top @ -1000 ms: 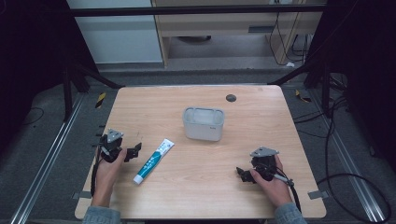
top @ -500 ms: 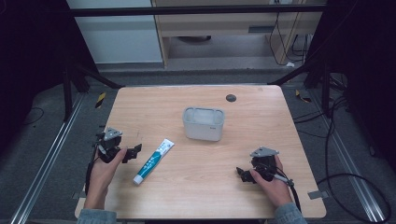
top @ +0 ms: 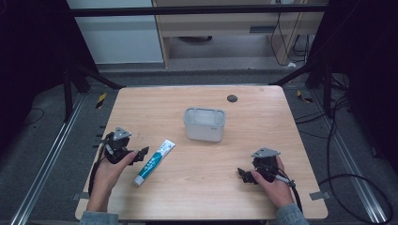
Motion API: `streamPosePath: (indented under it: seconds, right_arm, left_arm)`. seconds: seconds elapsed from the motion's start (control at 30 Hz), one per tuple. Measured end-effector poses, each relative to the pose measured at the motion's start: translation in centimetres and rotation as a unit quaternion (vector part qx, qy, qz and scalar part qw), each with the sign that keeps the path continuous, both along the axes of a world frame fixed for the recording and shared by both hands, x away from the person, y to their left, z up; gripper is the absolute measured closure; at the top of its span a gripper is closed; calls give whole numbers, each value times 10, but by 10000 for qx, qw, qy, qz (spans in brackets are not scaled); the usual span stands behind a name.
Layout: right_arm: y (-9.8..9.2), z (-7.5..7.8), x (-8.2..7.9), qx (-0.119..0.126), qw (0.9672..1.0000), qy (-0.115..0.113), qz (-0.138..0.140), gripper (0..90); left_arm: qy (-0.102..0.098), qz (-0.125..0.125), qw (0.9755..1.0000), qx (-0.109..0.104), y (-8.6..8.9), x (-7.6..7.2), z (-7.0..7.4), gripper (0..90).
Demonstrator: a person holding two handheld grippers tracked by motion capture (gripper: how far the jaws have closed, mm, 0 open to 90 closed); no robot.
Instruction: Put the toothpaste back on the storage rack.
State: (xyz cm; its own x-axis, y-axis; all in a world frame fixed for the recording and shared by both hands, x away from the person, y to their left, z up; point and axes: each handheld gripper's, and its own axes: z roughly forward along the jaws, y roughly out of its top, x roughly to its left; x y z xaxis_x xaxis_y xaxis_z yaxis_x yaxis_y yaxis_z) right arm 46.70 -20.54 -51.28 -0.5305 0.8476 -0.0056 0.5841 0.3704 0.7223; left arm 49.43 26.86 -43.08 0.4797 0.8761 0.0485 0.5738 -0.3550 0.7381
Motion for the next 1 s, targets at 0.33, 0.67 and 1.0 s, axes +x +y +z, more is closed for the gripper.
streamPosePath:
  seconds: [0.33, 0.67, 1.0]
  right_arm:
    - [-2, 0, 0, 7, 9999, 3, -110, 5]
    - [-3, 0, 0, 5, 9999, 5, -160, 5]
    - [-3, 0, 0, 10, 9999, 5, -154, 5]
  left_arm:
    - [136, -230, 9994, 217, -20, 0, -8, 89]
    - [411, -288, 9980, 387, -34, 3, -14, 119]
    - [704, -412, 9957, 440, -56, 14, -23, 126]
